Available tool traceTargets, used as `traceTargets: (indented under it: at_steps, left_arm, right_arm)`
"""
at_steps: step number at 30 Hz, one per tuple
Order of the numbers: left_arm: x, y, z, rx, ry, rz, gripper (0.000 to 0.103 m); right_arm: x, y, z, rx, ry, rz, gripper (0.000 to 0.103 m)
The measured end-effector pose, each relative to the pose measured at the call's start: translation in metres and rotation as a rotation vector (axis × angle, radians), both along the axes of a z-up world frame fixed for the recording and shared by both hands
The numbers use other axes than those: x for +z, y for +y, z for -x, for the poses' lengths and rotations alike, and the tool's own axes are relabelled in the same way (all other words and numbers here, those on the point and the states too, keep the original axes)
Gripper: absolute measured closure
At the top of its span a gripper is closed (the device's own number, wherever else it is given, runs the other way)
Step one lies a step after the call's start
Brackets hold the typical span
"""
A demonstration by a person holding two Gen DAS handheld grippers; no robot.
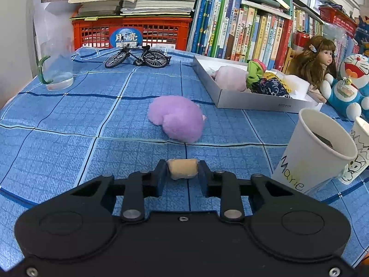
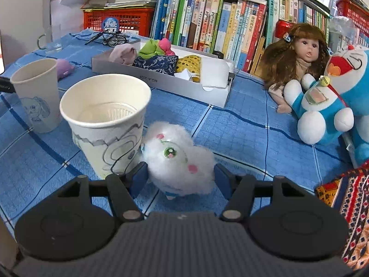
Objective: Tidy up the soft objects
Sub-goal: 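Grasp the small beige sponge piece with the left gripper while the right gripper grasps the white fluffy plush, then carry the beige piece with the left gripper while the right gripper carries the white plush to the tray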
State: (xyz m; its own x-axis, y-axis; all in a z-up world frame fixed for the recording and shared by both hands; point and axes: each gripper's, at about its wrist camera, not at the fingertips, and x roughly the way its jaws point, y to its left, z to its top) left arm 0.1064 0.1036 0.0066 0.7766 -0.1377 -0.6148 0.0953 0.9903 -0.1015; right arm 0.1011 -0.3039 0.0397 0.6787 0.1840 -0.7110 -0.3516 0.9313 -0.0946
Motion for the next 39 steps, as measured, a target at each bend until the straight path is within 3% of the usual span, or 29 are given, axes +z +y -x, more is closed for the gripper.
traceTargets:
  at_steps: [6, 10, 12, 13, 17, 20, 22, 24, 30, 39]
  left_arm:
    - [0.007, -0.002, 0.003, -0.019, -0.007, 0.003, 0.076]
    - [0.014, -0.009, 0.002, -0.058, -0.005, -0.038, 0.076]
    - [0.017, -0.012, 0.002, -0.072, -0.009, -0.043, 0.076]
    - [0.020, -0.014, 0.002, -0.077, -0.013, -0.043, 0.076]
    - [0.026, -0.018, 0.000, -0.080, -0.032, -0.046, 0.076]
    - [0.030, -0.018, -0.002, -0.079, -0.036, -0.050, 0.076]
    - [0.033, -0.019, -0.004, -0.082, -0.037, -0.056, 0.076]
    - [0.037, -0.018, -0.005, -0.085, -0.045, -0.058, 0.076]
    - [0.046, -0.018, -0.012, -0.100, -0.058, -0.041, 0.076]
    - [0.069, -0.032, -0.032, -0.157, -0.069, -0.001, 0.076]
  right_arm:
    - [0.000, 0.000, 0.003, -0.032, 0.006, -0.007, 0.041]
    - [0.005, -0.002, 0.005, -0.059, -0.012, -0.008, 0.050]
    - [0.007, -0.002, 0.003, -0.057, -0.005, 0.000, 0.047]
    - [0.007, -0.003, 0.001, -0.059, -0.006, 0.004, 0.038]
    - [-0.002, -0.006, -0.017, -0.045, 0.042, -0.003, 0.021]
    - [-0.010, -0.011, -0.029, -0.034, 0.077, -0.067, 0.022]
    - [-0.013, -0.011, -0.031, -0.036, 0.085, -0.097, 0.030]
    - [-0.013, -0.008, -0.028, -0.032, 0.068, -0.085, 0.035]
    - [-0.001, -0.008, -0.019, -0.060, 0.019, -0.032, 0.036]
    - [0.036, -0.029, -0.029, -0.196, -0.033, -0.020, 0.035]
